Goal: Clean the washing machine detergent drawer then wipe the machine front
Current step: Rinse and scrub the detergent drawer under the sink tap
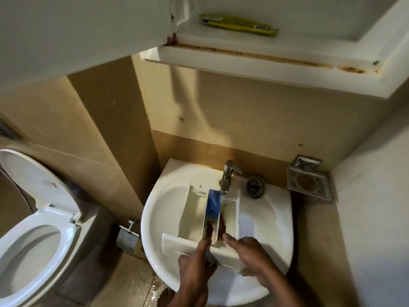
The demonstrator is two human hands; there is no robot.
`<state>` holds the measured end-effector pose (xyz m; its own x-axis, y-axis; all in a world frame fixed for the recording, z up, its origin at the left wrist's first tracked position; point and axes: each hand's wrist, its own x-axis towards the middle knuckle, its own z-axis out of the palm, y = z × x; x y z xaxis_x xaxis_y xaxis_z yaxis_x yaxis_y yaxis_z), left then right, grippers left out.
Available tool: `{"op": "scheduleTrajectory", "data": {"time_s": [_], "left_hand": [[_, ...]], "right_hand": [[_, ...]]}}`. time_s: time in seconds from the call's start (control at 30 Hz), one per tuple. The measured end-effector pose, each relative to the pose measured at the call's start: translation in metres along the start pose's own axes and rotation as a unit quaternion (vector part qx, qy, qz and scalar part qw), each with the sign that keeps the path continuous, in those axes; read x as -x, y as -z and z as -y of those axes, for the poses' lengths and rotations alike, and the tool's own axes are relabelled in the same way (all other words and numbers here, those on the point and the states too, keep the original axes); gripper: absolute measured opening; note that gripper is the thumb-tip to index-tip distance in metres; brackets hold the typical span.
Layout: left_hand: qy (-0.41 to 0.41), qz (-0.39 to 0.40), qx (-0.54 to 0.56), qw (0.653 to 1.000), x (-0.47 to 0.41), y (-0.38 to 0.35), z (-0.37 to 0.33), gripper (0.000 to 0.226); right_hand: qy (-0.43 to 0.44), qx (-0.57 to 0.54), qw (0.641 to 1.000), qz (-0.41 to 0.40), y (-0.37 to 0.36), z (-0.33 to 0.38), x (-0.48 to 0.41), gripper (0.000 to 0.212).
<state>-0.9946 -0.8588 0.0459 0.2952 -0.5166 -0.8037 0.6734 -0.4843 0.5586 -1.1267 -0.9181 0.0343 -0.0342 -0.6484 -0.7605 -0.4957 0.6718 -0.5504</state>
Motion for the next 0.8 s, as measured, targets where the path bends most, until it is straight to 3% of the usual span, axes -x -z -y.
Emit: {"op": "scheduleTrajectory", "data": {"time_s": [0.13, 0.33, 0.47, 0.63, 0.7, 0.8], "left_hand": [[-0.008, 0.041, 0.032, 0.999, -0.003, -0.007, 0.009, 0.033], [0.101, 0.087, -0.040, 0.990, 0.005, 0.002, 0.009, 0.073], [0.215, 0.117, -0.012, 0.969, 0.011, 0.011, 0.001, 0.080], [0.324, 0.102, 0.036, 0.940, -0.004, 0.032, -0.017, 0.108], [0.344, 0.103, 0.046, 0.932, -0.010, 0.038, -0.023, 0.108], [0.347, 0.075, 0.054, 0.933, -0.019, 0.045, -0.031, 0.080]], "right_hand": [[0.066, 0.043, 0.995, -0.062, -0.010, 0.001, -0.017, 0.019], [0.073, -0.019, 0.997, 0.007, 0.019, 0.000, -0.041, 0.039], [0.064, -0.008, 0.996, 0.061, 0.049, 0.001, -0.049, 0.041], [0.067, 0.007, 0.992, 0.108, 0.066, 0.012, -0.053, 0.039], [0.068, 0.012, 0.991, 0.111, 0.064, 0.014, -0.055, 0.041], [0.069, 0.017, 0.991, 0.109, 0.063, 0.017, -0.058, 0.043]]}}
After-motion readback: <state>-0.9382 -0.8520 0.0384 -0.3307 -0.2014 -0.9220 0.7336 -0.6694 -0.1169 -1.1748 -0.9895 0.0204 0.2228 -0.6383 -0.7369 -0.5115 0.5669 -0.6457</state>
